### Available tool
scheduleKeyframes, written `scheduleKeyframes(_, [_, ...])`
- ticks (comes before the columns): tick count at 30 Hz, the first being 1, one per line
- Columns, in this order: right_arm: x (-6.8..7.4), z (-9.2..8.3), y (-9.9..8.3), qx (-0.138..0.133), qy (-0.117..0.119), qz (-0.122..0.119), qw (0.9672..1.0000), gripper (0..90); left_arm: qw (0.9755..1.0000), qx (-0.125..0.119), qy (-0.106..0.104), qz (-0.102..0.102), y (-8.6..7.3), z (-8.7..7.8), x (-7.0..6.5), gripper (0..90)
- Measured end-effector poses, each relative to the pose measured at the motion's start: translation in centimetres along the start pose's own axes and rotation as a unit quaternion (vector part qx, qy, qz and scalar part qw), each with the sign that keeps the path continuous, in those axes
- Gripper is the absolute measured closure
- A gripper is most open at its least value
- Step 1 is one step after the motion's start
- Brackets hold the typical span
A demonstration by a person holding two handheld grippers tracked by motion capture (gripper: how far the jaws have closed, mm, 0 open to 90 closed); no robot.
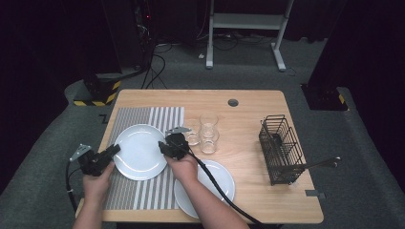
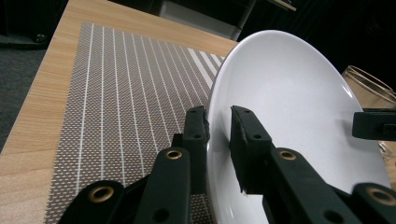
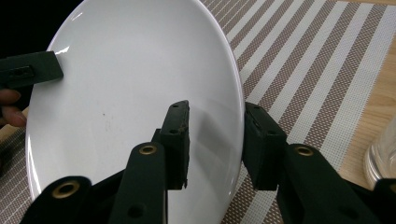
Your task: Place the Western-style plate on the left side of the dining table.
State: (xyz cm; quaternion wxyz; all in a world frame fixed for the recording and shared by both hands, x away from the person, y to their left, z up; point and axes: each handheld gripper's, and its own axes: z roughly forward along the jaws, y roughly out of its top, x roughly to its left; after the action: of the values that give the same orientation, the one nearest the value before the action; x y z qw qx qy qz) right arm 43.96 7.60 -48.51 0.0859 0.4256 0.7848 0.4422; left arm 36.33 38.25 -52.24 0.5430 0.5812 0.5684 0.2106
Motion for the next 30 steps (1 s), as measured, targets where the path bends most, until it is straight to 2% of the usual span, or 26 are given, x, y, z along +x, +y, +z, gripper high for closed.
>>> scheduleKeyframes(1, [-0.1, 0.1, 0.0, -0.001, 0.001, -0.001, 1.0, 63.2, 1.0, 0.002, 0.0, 0.0, 0.0, 0.0, 0.0, 76.7])
scheduleKeyframes(2, [-0.1, 0.1, 0.0, -0.001, 0.001, -0.001, 1.0, 63.2, 0.9998, -0.007, -0.002, -0.02, 0.0, 0.2, -0.3, 76.7])
scheduleKeyframes(4, [-0.1, 0.1, -0.1, 0.0, 0.002, -0.001, 1.0, 62.7, 0.9996, -0.011, -0.003, -0.026, -0.1, 0.3, -0.4, 76.7])
scheduleKeyframes(5, [-0.1, 0.1, -0.1, 0.0, 0.001, -0.002, 1.0, 62.3, 0.9992, -0.014, -0.003, -0.036, -0.1, 0.4, -0.6, 76.7])
scheduleKeyframes(6, [-0.2, 0.2, -0.1, 0.0, 0.001, -0.003, 1.0, 61.7, 1.0, 0.006, 0.002, 0.0, 0.0, 0.2, -0.1, 76.7])
scheduleKeyframes(7, [-0.1, 0.2, -0.1, 0.002, 0.001, 0.001, 1.0, 61.1, 0.9999, 0.009, 0.004, 0.003, 0.0, 0.2, -0.1, 76.6])
scheduleKeyframes(17, [-0.3, 0.7, -0.3, 0.016, 0.009, 0.015, 0.9997, 57.4, 0.9998, 0.018, 0.012, 0.001, 0.0, 0.4, 0.0, 76.6])
scheduleKeyframes(30, [-0.3, 1.2, -0.2, 0.032, 0.017, 0.013, 0.9993, 49.4, 0.9997, 0.019, 0.013, -0.004, 0.1, 0.4, 0.1, 77.3])
